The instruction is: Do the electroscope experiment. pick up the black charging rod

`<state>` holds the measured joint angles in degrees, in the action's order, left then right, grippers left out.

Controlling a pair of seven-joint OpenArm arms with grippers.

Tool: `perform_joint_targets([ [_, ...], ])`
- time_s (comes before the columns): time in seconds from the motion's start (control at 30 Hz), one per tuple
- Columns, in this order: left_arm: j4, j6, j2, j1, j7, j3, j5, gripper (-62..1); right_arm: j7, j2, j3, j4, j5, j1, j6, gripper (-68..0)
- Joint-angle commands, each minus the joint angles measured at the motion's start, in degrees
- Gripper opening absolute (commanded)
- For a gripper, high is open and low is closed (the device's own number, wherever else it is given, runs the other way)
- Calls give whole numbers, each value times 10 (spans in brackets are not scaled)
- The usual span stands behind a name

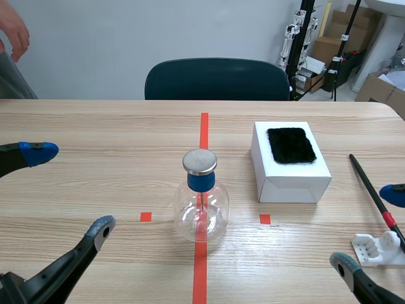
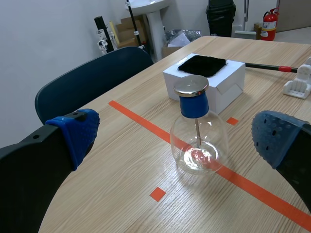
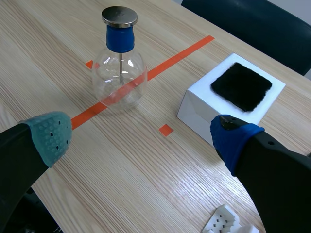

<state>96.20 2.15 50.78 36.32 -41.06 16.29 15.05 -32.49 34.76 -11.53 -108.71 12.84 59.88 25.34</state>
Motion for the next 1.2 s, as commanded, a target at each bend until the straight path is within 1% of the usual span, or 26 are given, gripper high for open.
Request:
perform_joint_targets([
  [0.0,12,3,-1,0,-12,-3,2,14,-9,0,-4,-15,6,0,0,-93],
  [0.17,12,3,-1,0,-16,-3,2,14,-8,0,-4,-25,6,0,0,-93],
  [0.9,12,3,-1,0,-16,-3,2,14,-11,-1,-4,-25,8,0,0,-93],
  [1.0,12,3,-1,0,-17,-3,2,14,4,0,-4,-25,8,0,0,-93],
  [1.1,12,3,1,0,-30,-3,2,14,36,0,-4,-25,6,0,0,-93],
  [1.17,12,3,6,0,-33,-3,2,14,42,0,-4,-25,6,0,0,-93],
])
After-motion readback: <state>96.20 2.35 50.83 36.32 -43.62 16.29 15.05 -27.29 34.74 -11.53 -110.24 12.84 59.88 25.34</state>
